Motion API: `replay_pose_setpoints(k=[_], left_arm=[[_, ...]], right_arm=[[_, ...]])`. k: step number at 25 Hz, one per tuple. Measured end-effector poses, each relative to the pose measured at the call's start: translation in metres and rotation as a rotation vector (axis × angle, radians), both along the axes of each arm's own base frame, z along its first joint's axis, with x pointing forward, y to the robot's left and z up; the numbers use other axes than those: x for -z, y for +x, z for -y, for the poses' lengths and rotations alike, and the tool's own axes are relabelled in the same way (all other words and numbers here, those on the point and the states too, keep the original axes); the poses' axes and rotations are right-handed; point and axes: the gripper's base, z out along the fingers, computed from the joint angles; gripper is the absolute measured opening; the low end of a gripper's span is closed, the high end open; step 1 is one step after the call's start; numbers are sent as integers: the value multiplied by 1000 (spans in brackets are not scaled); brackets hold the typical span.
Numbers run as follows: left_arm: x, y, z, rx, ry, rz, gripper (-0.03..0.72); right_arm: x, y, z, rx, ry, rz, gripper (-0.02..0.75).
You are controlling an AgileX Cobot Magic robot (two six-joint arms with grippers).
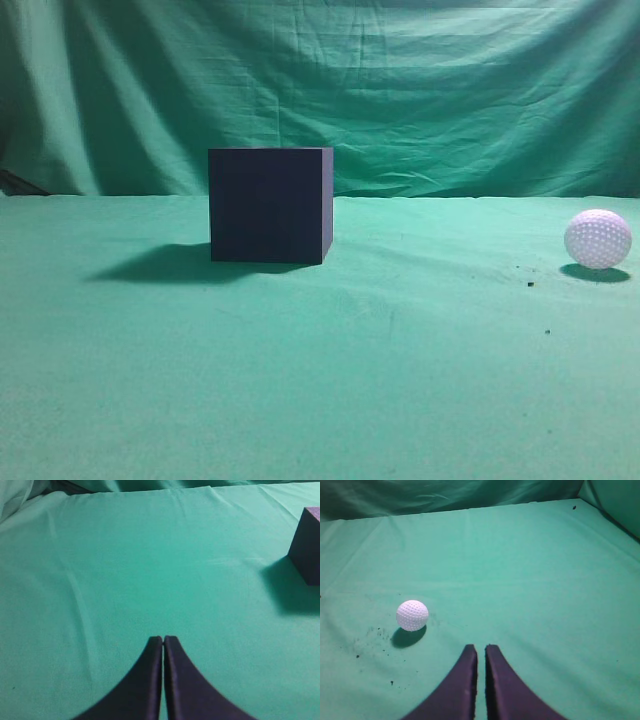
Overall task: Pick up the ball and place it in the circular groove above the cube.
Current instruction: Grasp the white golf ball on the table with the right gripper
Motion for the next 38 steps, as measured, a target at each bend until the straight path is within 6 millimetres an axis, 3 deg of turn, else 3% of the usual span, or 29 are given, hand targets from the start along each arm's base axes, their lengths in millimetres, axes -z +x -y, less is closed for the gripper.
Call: replay_pose_setpoints(k=[26, 33, 35, 38], left_arm=[[0, 0, 0, 0, 0, 0, 0], [0, 0, 0, 0, 0, 0, 0], [0, 0, 0, 0, 0, 0, 0], [0, 0, 0, 0, 0, 0, 0]], right_arm=[[-3, 1, 0, 3, -4, 38, 0], [-49, 2, 4, 41, 27, 551, 0], [-57, 1, 4, 40, 32, 562, 0], [-85, 0, 3, 31, 23, 515, 0]])
